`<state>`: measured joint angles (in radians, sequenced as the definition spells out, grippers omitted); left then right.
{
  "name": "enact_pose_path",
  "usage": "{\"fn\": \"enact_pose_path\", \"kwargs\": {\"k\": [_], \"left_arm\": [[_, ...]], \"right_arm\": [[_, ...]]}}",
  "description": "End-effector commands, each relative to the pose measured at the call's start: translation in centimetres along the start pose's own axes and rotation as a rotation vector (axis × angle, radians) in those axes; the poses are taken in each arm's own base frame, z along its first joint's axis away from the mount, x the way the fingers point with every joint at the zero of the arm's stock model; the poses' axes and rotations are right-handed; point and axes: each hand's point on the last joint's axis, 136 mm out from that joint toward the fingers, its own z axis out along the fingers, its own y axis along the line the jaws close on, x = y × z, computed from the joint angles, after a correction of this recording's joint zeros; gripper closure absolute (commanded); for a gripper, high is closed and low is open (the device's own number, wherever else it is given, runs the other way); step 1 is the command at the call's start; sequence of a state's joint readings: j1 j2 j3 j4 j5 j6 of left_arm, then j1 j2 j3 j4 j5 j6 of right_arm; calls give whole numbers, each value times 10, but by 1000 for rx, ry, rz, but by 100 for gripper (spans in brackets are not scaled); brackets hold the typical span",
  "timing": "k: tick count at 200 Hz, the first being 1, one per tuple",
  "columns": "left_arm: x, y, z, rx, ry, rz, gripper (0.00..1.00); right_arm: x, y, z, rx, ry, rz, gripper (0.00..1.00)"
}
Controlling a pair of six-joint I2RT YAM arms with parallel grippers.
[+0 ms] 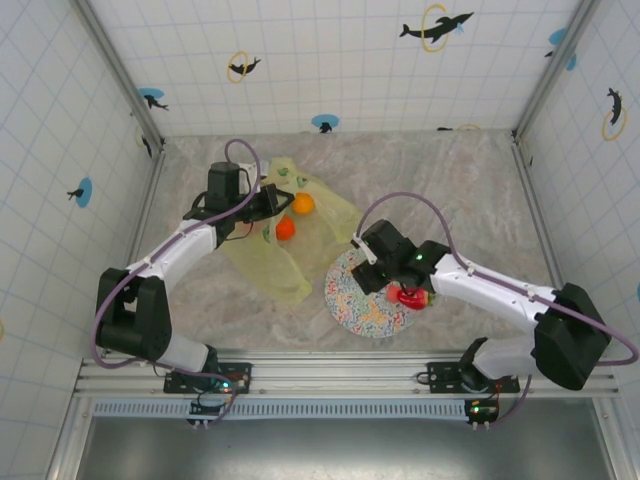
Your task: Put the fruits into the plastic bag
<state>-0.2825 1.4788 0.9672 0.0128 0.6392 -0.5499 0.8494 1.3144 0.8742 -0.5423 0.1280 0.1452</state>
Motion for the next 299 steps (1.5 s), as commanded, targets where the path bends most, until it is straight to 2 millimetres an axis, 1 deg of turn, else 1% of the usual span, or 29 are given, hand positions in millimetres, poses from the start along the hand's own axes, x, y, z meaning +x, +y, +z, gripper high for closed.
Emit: {"fn": "enact_pose_path", "kwargs": {"k": [1,10,29,43,76,100,118,148,178,196,219,299], "left_arm": [[0,-4,-3,12,-6,13,100],[0,-3,-3,10,-5,12,100],[1,-3,-3,11,-3,9,100],[1,-3,-3,12,-2,8,100],[1,-3,-3,10,-4,8,100],[1,-3,-3,10,-2,9,100],[1,-3,-3,7,-2,13,100],[0,-2,-3,5,-3,15,100],[1,-1,-2,2,0,14,100],[1,-2,-3,0,-1,19,100],[1,-1,-2,-3,0,19,100],[2,1,-1,-6,5,15,100]], "right_arm": [[30,-15,-18,34,127,89,12],[36,-14,-18,30,155,91,10],[42,-14,-18,36,200,64,8],[42,-15,-16,43,218,35,5],[43,-18,-5,71,293,-49,5],[46,-19,4,87,363,-121,8],[49,-18,10,88,403,-156,12],[56,-18,19,81,453,-196,18],[58,-22,26,100,492,-227,21],[61,-21,31,93,511,-240,24],[64,-22,34,95,531,-253,27],[72,-23,38,95,568,-263,33]]}}
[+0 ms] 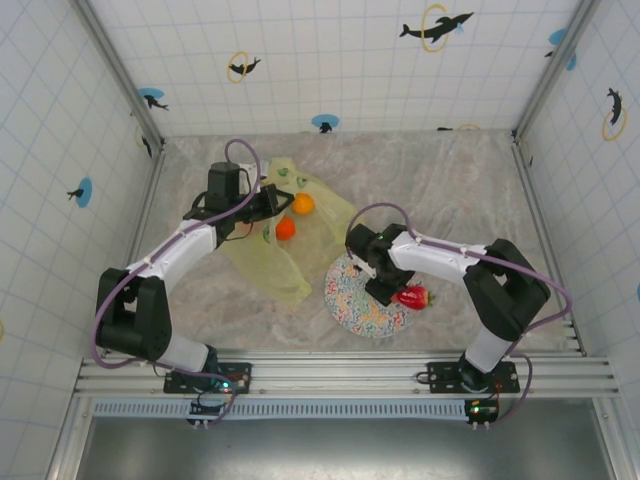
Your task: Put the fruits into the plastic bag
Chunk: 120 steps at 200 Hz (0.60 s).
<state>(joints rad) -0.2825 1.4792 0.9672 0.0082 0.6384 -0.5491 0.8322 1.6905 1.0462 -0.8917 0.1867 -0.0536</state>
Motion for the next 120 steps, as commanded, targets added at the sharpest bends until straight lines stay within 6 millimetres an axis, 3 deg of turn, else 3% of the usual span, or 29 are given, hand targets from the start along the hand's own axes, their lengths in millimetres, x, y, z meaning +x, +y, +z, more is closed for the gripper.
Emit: {"fn": "enact_pose_path", "kwargs": {"k": [1,120], "left_arm": [[1,0,-1,-3,2,18,100],[1,0,-2,-2,0,20,100]], "right_arm": [[0,-1,-3,12,20,-19,33],[-1,-1,3,19,38,-24,43]]}}
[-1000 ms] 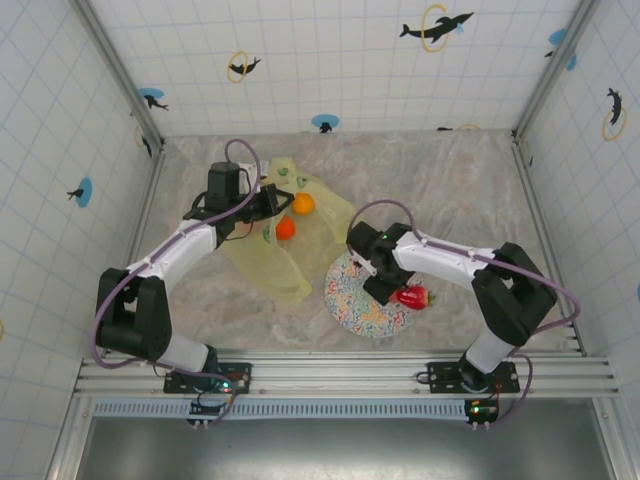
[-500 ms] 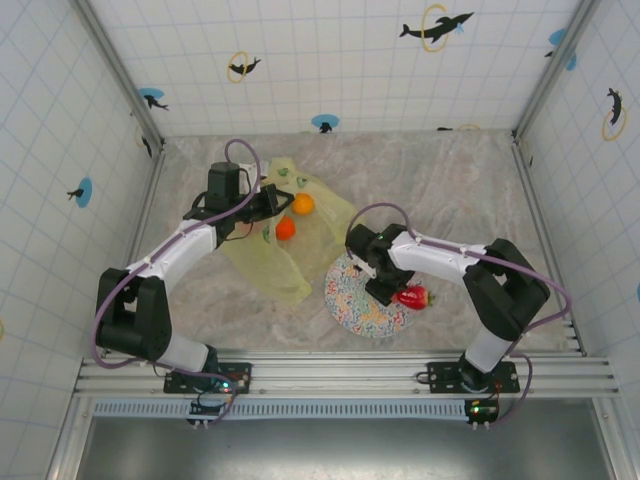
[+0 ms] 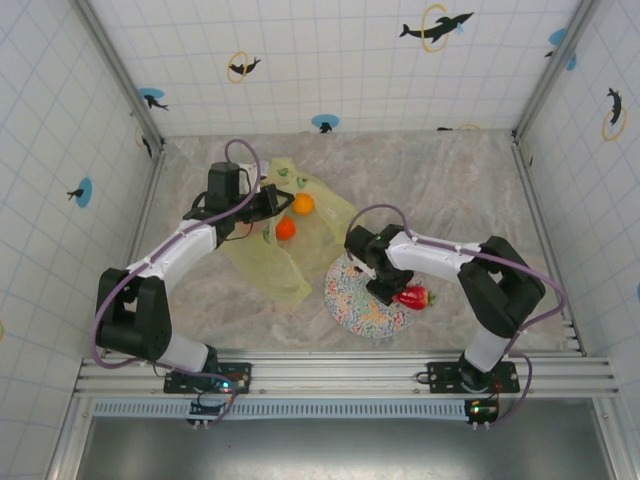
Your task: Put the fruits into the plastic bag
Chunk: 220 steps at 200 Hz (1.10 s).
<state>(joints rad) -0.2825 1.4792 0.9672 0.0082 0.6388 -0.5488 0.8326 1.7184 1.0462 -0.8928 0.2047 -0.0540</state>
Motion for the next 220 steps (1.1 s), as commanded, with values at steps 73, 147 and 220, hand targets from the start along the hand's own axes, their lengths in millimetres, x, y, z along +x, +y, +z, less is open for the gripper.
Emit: {"fn": "enact_pose_path", "kwargs": {"k": [73,147,220], "left_arm": [[1,0,-1,-4,2,19,100],[1,0,-1,-3,2,20,100],[1,0,-1,-1,3,17,100]], "right_arm": [[-27,6,-14,-15,-71,-31,53],[-79,20,-37,-119,-265,-22,56],[-109,20,-80,-171,-529,18,58]]}}
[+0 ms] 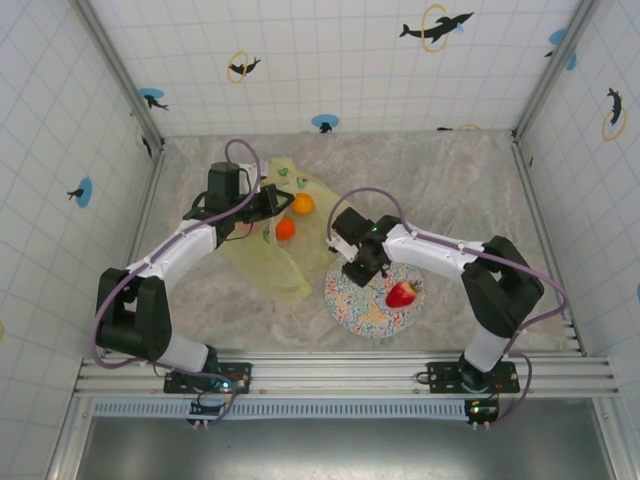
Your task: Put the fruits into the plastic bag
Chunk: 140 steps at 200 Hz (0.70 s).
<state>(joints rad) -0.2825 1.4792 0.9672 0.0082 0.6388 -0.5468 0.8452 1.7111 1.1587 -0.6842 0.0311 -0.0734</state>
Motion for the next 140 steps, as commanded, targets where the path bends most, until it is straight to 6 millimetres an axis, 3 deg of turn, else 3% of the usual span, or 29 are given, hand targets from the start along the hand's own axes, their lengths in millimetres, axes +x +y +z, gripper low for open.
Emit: {"fn": "enact_pose_path", "kwargs": {"k": [1,75,108,140], "left_arm": [[1,-1,-1,-1,3,16,100],[1,0,-2,-4,0,16,100],[0,-2,-3,1,-2,16,100],[-2,-4,-4,3,-9,21,100]], "right_arm": [[-33,2,-27,-17,-196,13,58],[-116,24,-50,-65,-710,-37,57],[-141,25,-39,11,-783,-98,56],[-165,10,-22,108,-794,-90,54]]}}
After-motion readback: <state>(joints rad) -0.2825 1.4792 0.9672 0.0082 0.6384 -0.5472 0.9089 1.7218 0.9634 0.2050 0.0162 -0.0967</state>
